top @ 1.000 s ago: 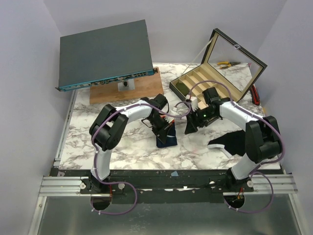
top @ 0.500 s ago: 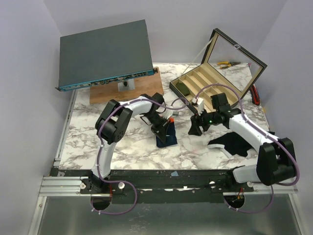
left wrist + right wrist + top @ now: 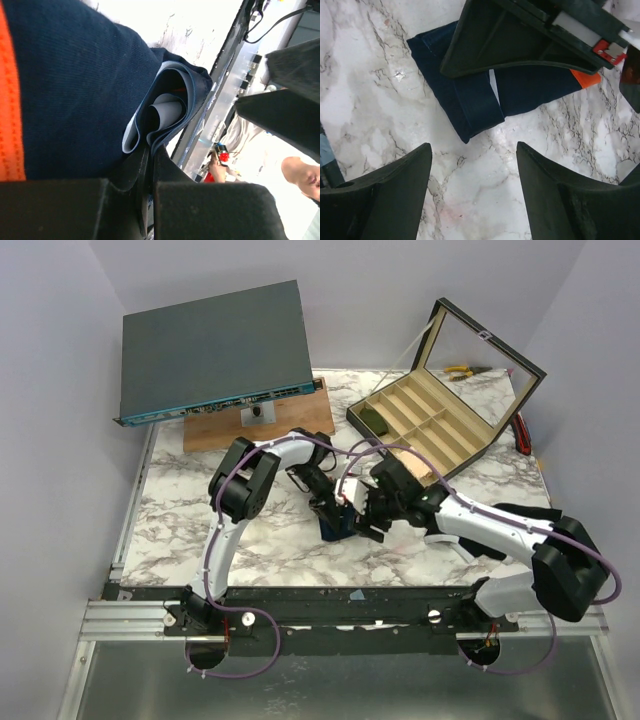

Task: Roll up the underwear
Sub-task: Roll the underwear to the center of the board.

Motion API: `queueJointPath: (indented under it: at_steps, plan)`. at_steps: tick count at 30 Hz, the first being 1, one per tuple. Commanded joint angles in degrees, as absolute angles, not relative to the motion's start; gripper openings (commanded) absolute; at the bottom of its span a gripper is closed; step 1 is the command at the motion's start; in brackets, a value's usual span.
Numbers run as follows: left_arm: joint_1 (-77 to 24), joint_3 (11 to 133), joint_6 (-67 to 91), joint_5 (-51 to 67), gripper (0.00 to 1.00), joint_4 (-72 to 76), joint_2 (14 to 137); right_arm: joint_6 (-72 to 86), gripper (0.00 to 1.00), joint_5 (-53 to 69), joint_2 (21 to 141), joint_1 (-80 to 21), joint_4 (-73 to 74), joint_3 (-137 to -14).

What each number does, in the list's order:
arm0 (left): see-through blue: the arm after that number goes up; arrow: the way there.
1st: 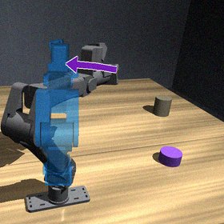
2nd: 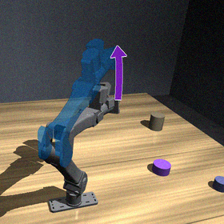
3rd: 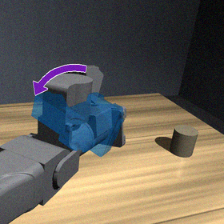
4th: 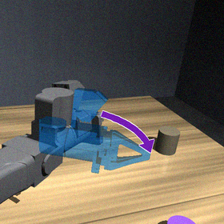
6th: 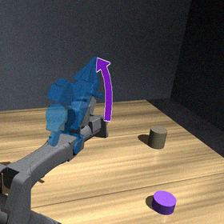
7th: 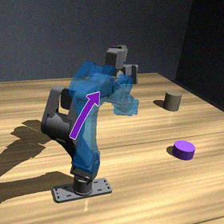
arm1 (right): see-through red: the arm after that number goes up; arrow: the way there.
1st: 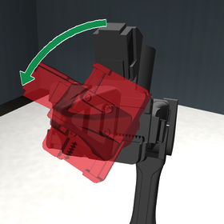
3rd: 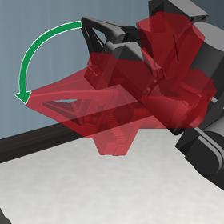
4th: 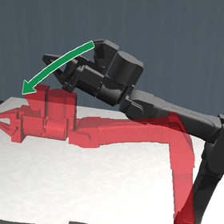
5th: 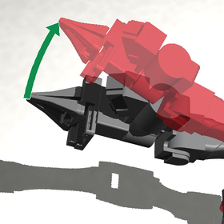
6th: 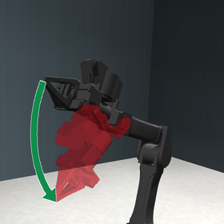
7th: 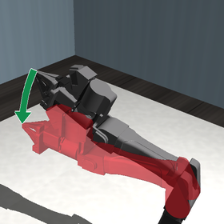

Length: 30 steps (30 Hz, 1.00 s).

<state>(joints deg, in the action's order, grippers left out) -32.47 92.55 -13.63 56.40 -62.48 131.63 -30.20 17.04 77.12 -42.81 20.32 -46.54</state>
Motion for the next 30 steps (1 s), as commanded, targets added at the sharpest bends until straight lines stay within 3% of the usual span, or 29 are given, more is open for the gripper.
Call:
queueJointPath:
  at_steps: [1,25,30]
  plan:
    - [-32.2,93.3,-16.3,55.1,0.00,-63.2,134.4,-35.6,0.72,8.1,80.2,-47.1,17.8,-47.2]
    - [-32.0,96.2,-17.0,55.7,0.00,-66.6,137.5,-43.9,0.68,3.3,90.0,-53.1,10.0,-45.0]
    - [-32.1,96.1,-17.0,55.7,0.00,-66.7,137.5,-43.9,0.62,4.1,91.8,-53.2,9.4,-44.8]
